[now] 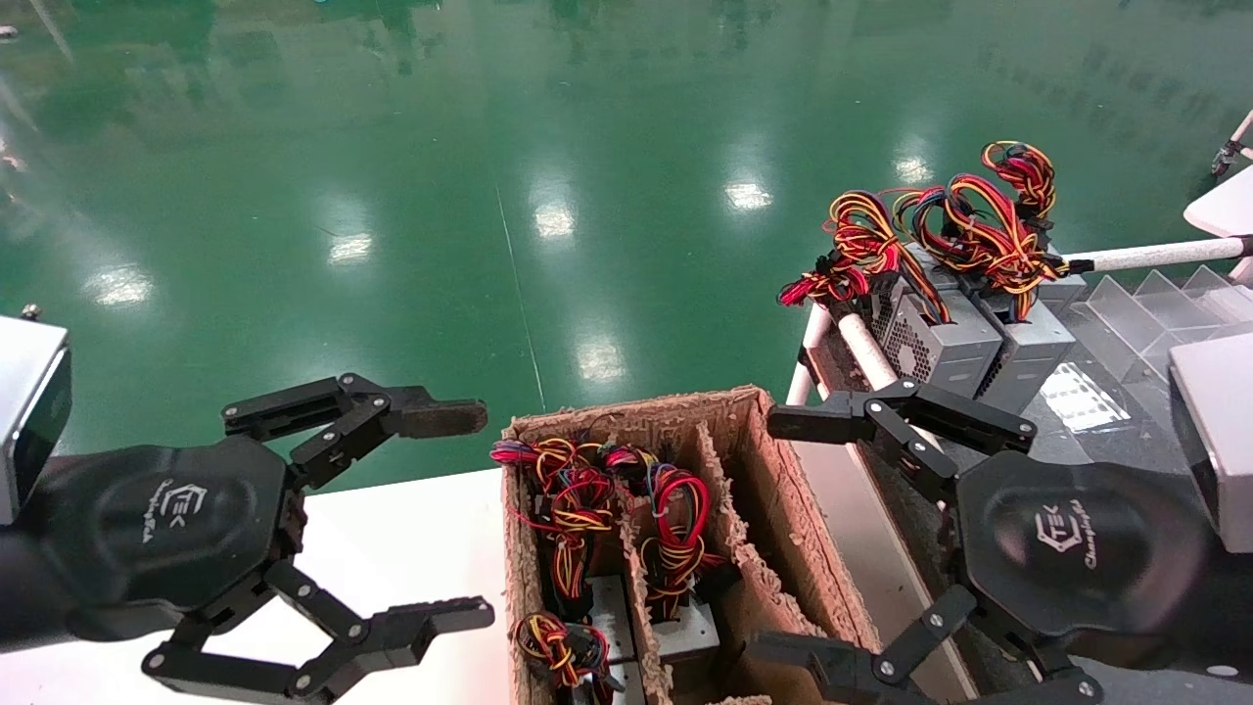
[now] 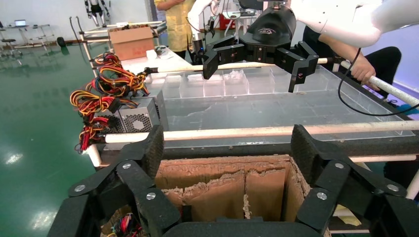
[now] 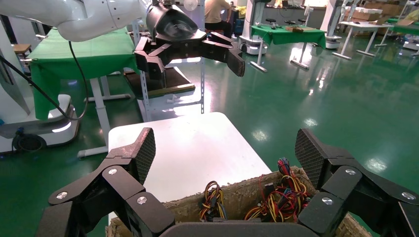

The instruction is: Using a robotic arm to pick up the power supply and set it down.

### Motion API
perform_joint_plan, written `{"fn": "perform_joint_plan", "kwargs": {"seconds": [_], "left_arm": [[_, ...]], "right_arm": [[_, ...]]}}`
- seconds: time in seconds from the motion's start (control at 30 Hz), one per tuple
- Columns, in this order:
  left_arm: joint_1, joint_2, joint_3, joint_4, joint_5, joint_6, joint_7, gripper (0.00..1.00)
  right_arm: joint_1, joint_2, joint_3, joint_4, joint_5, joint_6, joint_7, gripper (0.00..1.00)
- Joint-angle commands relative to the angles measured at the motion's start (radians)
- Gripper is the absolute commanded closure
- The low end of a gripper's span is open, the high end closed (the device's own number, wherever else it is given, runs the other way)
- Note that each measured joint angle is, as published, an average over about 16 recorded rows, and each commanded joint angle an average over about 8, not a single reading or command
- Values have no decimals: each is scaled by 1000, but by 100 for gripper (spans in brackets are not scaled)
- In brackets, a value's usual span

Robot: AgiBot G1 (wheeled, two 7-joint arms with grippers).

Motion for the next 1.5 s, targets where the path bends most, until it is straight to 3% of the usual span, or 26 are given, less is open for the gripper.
{"fn": "perform_joint_plan", "kwargs": {"seconds": [0.03, 1.23, 1.27, 1.5], "left_arm": [[0, 0, 0, 0, 0, 0, 0, 100], [0, 0, 0, 0, 0, 0, 0, 100], [0, 0, 0, 0, 0, 0, 0, 96], [0, 0, 0, 0, 0, 0, 0, 9]], "right_arm": [[0, 0, 0, 0, 0, 0, 0, 0], [0, 0, 0, 0, 0, 0, 0, 0], [0, 0, 0, 0, 0, 0, 0, 0], [0, 0, 0, 0, 0, 0, 0, 0]]}}
